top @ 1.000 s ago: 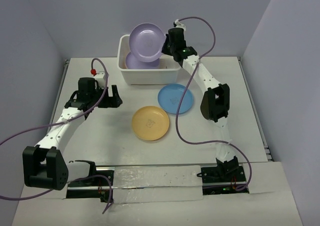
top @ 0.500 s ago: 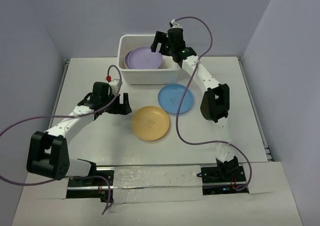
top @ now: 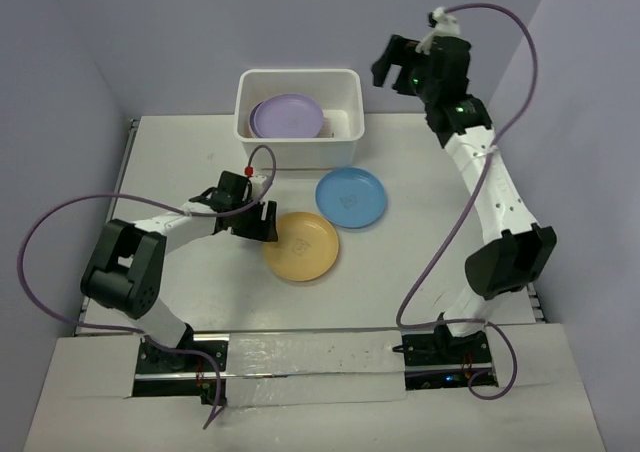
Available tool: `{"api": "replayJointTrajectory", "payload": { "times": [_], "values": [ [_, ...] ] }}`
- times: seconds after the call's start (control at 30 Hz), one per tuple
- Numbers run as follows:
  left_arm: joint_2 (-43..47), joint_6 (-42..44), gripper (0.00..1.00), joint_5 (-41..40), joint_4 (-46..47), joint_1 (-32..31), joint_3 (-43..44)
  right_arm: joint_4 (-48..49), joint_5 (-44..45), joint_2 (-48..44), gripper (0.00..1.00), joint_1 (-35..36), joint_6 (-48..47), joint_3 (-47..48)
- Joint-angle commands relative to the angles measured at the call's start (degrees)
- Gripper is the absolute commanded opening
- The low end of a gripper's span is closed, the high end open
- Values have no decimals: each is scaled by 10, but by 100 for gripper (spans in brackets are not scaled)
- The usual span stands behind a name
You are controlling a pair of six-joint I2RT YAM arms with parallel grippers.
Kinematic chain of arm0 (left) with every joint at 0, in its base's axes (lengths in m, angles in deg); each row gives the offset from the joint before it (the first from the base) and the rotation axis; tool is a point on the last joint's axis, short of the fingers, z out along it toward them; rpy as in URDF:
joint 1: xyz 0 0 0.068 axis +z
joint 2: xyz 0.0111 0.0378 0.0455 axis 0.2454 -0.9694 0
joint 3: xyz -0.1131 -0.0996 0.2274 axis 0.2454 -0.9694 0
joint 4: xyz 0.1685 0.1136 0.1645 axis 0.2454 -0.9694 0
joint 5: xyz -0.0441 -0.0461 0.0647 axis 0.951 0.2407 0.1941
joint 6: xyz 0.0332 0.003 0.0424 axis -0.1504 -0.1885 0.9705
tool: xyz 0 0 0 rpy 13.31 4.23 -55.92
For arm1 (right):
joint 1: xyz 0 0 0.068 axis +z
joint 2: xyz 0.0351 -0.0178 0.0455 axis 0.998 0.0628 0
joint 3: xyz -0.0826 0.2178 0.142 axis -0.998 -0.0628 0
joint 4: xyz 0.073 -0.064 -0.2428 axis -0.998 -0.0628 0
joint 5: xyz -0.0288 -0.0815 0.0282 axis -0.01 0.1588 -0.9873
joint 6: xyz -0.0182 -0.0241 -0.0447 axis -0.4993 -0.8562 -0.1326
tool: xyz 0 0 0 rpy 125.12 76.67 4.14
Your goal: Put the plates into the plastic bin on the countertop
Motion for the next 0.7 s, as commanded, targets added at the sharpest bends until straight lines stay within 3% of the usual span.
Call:
{"api": "replayJointTrajectory", "payload": {
  "times": [0.0, 0.17, 0.2, 0.3, 0.33, 0.5, 0.67],
  "values": [
    [-19, 2, 68, -12, 16, -6, 35, -71, 8, -15, 100, -63, -26, -99],
    [-28, 5, 43, -22, 1, -11, 45, -85, 10, -29, 100, -98, -38, -178],
    [-25, 6, 43, -23, 1, -11, 45, -85, 10, -27, 100, -100, -39, -186],
    [-1, 16, 5, -27, -22, -15, 50, -85, 11, -12, 100, -103, -52, -209],
    [7, 20, 0, -27, -29, -14, 50, -85, 11, -2, 100, -104, -54, -213],
    [80, 53, 0, 3, -79, -14, 57, -90, 3, 44, 100, -107, -63, -210],
    [192, 138, 0, 81, -138, -6, 127, -100, -27, 94, 100, -125, -75, -185]
  ]
}}
